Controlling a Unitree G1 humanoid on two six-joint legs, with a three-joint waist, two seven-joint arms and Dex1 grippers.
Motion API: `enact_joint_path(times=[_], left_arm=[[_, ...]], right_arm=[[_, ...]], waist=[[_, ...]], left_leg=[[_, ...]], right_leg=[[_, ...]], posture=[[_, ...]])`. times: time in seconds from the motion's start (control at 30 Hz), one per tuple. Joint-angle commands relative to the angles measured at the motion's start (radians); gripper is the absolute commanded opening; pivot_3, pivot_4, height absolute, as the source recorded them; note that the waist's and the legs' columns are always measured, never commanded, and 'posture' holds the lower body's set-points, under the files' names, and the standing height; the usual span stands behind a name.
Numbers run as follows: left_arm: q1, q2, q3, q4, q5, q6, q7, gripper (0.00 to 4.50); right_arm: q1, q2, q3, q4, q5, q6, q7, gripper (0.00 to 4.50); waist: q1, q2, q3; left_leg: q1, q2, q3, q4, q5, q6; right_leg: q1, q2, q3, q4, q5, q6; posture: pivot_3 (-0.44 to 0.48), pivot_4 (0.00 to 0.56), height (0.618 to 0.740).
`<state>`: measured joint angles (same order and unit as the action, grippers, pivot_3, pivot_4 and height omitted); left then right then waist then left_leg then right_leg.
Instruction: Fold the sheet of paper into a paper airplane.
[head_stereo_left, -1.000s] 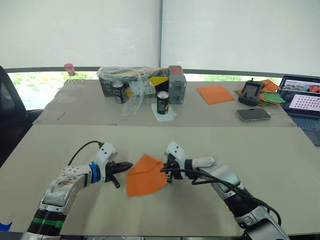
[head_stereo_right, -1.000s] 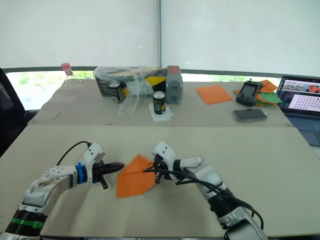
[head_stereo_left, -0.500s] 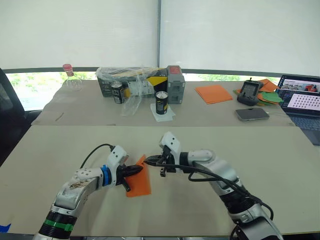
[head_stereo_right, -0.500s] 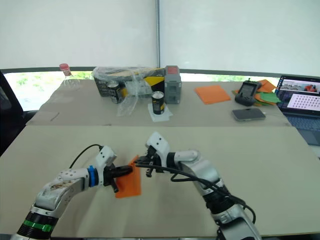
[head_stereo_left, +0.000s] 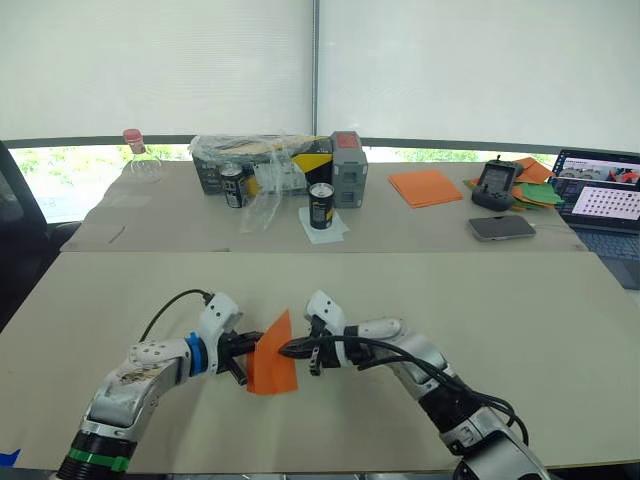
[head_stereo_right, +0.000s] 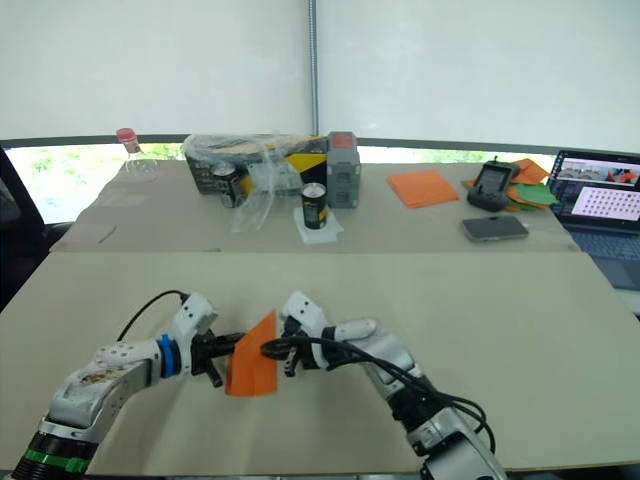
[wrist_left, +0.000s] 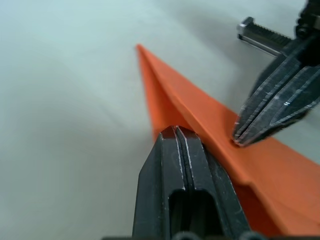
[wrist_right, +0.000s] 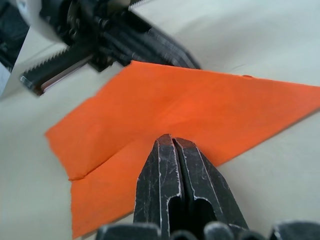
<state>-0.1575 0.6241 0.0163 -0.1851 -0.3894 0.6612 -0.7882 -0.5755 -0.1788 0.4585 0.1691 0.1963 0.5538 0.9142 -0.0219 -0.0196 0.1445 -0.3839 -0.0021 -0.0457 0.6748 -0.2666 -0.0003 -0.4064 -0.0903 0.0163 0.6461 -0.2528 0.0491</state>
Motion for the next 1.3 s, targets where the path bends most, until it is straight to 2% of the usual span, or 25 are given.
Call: enact_joint_path(times=[0.03, 0.13, 0.23, 0.3, 0.63, 0.8, 0.9, 1.07, 1.3], left_arm=[[-0.031, 0.002, 0.086, -0.019, -0.029, 0.006, 0.042, 0.02], [-0.046, -0.009, 0.13, -0.01, -0.045, -0.005, 0.064, 0.02], [-0.056, -0.04, 0.179, -0.044, -0.123, -0.007, 0.044, 0.02], [-0.034, -0.043, 0.153, -0.086, -0.15, 0.004, 0.013, 0.02], [0.057, -0.006, -0.018, -0.103, -0.014, -0.038, 0.026, 0.02], [0.081, -0.059, -0.09, -0.15, 0.006, 0.002, 0.081, 0.02], [0.088, -0.067, -0.094, -0.151, 0.016, 0.019, 0.108, 0.02], [0.114, -0.037, -0.076, -0.14, 0.029, 0.02, 0.123, 0.02], [0.128, -0.031, -0.048, -0.136, 0.024, 0.013, 0.139, 0.02]], right_arm=[[-0.007, 0.001, 0.042, 0.035, -0.049, -0.005, -0.001, 0.0], [-0.01, -0.001, 0.05, 0.053, -0.075, -0.004, -0.014, 0.0], [-0.007, -0.003, 0.048, 0.061, -0.089, 0.004, -0.033, 0.0], [0.0, -0.005, 0.037, 0.052, -0.088, 0.003, -0.038, 0.0], [0.091, -0.066, -0.069, -0.053, -0.041, -0.066, -0.026, 0.0], [0.105, -0.069, -0.063, -0.096, -0.028, -0.054, -0.025, 0.0], [0.099, -0.059, -0.066, -0.093, -0.035, -0.075, -0.037, 0.0], [0.077, -0.041, -0.088, -0.052, -0.05, -0.221, -0.043, 0.0], [0.029, -0.059, -0.096, 0.015, -0.057, -0.372, 0.035, 0.0]], waist=[[0.0, 0.0, 0.0], [0.001, 0.0, 0.0], [0.0, 0.0, 0.0], [0.0, 0.0, 0.0], [0.011, 0.001, 0.0], [0.007, 0.001, 0.0], [0.007, 0.001, 0.0], [0.006, 0.001, 0.0], [0.003, 0.001, 0.0]], left_leg=[[0.0, 0.0, 0.0, 0.0, 0.0, 0.0], [0.0, 0.0, 0.0, 0.0, 0.0, 0.0], [0.001, 0.0, 0.0, 0.0, 0.0, 0.0], [0.001, 0.0, 0.0, 0.0, 0.0, 0.0], [0.001, -0.001, 0.0, 0.0, 0.0, 0.0], [0.001, -0.001, 0.0, 0.0, 0.0, 0.0], [0.001, -0.001, 0.0, -0.001, 0.0, 0.0], [0.001, -0.001, 0.0, -0.001, 0.0, 0.0], [0.002, 0.0, 0.0, -0.001, 0.0, 0.0]], right_leg=[[0.0, 0.0, 0.0, 0.0, 0.0, 0.0], [0.0, 0.0, 0.0, 0.0, 0.0, 0.0], [0.001, 0.0, 0.0, 0.0, 0.0, 0.0], [0.001, 0.0, 0.0, 0.0, 0.0, 0.0], [0.002, -0.002, 0.0, -0.001, 0.0, 0.0], [0.002, -0.001, 0.0, -0.001, 0.0, 0.0], [0.001, -0.001, 0.0, -0.001, 0.0, 0.0], [0.001, -0.001, 0.0, -0.001, 0.0, 0.0], [0.001, -0.001, 0.001, -0.001, 0.0, 0.0]], posture=[[0.0, 0.15, 0.74], [0.0, 0.15, 0.74], [0.0, 0.15, 0.74], [0.0, 0.15, 0.74], [0.0, 0.15, 0.74], [0.0, 0.15, 0.74], [0.0, 0.15, 0.74], [0.0, 0.15, 0.74], [0.0, 0.15, 0.74]])
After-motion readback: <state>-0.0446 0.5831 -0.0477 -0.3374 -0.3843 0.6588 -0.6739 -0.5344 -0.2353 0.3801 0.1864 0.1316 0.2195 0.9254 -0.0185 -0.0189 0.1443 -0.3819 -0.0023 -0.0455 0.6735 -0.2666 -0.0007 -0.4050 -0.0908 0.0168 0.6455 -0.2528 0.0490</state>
